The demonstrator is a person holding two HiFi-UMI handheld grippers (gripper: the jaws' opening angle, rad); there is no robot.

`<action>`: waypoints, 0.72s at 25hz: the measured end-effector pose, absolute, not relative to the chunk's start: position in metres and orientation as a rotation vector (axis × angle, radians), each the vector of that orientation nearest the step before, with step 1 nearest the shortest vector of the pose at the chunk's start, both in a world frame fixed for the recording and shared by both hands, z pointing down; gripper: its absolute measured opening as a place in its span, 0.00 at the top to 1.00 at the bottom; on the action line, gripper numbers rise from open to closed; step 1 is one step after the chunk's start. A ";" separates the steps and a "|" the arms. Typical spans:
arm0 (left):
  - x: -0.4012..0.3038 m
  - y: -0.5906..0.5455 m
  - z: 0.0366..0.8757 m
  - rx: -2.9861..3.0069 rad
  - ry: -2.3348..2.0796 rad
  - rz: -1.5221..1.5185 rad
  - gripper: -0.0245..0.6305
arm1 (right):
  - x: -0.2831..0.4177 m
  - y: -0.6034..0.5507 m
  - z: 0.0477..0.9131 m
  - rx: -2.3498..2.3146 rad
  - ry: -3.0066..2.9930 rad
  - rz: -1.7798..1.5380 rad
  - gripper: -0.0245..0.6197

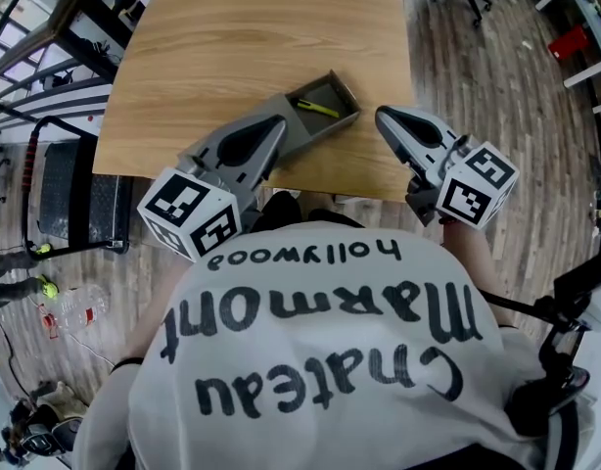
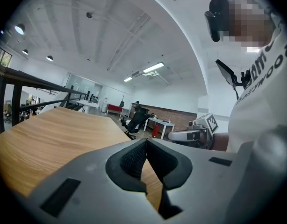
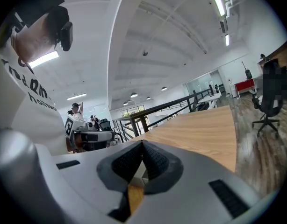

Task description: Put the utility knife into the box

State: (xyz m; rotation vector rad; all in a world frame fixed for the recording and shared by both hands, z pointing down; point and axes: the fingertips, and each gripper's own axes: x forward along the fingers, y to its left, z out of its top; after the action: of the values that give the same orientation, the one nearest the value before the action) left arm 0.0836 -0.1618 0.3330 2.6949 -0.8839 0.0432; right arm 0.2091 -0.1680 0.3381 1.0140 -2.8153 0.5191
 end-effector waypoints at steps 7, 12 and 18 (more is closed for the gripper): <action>0.086 -0.151 0.339 2.699 -0.897 0.056 0.95 | 0.211 -0.159 0.344 0.991 -2.821 0.520 0.95; 0.086 -0.152 0.341 2.684 -0.913 0.054 0.95 | 0.212 -0.160 0.347 0.976 -2.817 0.502 0.95; 0.081 -0.159 0.340 2.674 -0.917 0.049 0.95 | 0.209 -0.167 0.347 0.979 -2.821 0.522 0.95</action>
State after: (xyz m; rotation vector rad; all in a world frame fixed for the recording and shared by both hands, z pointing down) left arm 0.0806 -0.1590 0.3401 2.6744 -0.9173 0.0492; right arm 0.2092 -0.1673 0.3469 0.9786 -2.8205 0.5218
